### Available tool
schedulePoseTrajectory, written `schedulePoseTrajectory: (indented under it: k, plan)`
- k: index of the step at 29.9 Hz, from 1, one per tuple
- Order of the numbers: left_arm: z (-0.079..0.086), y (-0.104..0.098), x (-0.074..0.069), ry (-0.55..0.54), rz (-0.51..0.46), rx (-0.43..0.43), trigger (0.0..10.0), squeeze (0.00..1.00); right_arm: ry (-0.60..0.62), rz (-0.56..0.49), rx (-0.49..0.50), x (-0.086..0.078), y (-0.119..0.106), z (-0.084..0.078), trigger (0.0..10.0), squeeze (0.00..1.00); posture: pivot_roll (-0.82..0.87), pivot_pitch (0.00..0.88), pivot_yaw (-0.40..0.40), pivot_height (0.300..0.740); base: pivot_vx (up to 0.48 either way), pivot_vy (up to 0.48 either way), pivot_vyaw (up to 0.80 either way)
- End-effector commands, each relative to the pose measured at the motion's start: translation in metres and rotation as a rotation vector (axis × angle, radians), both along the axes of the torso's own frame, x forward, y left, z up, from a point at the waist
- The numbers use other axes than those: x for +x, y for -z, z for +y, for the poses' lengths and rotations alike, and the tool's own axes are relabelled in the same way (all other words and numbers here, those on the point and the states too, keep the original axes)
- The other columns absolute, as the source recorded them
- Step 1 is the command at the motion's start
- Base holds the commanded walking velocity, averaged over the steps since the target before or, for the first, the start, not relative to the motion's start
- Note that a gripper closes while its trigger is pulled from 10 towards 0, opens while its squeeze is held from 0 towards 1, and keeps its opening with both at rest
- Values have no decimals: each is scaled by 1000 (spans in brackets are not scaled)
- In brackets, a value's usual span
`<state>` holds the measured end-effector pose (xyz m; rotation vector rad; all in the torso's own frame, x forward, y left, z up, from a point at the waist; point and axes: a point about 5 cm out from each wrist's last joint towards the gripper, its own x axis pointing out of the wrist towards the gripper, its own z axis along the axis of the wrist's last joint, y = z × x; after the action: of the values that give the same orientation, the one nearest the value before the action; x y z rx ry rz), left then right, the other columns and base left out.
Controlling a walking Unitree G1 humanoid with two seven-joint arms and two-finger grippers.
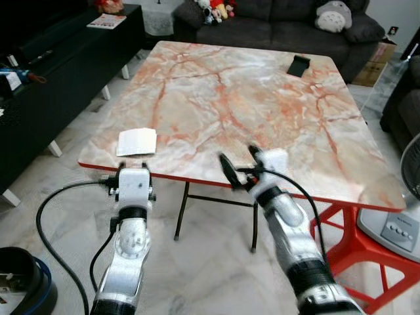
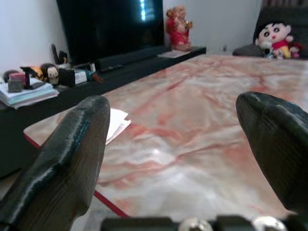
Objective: Picking trash to rubbish bin
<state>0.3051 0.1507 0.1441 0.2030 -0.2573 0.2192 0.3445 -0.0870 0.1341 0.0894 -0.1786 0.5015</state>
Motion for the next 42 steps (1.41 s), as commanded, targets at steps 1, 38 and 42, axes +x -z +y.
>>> schedulePoseTrajectory:
  k: [1, 38, 42]
  plan:
    - [7, 4, 6, -41, 43, -34, 10000, 0, -23, 7, -2, 0, 0, 9, 10000, 0, 51, 25, -54, 740, 0, 0, 712]
    - [9, -8, 18, -45, 33, -59, 10000, 0, -89, 21, 18, -6, -5, 26, 10000, 0, 51, 59, -71, 740, 322, 0, 426]
    - [12, -9, 19, -50, 32, -58, 10000, 0, -79, 34, 34, -4, -5, 25, 10000, 0, 52, 61, -70, 740, 337, 0, 272]
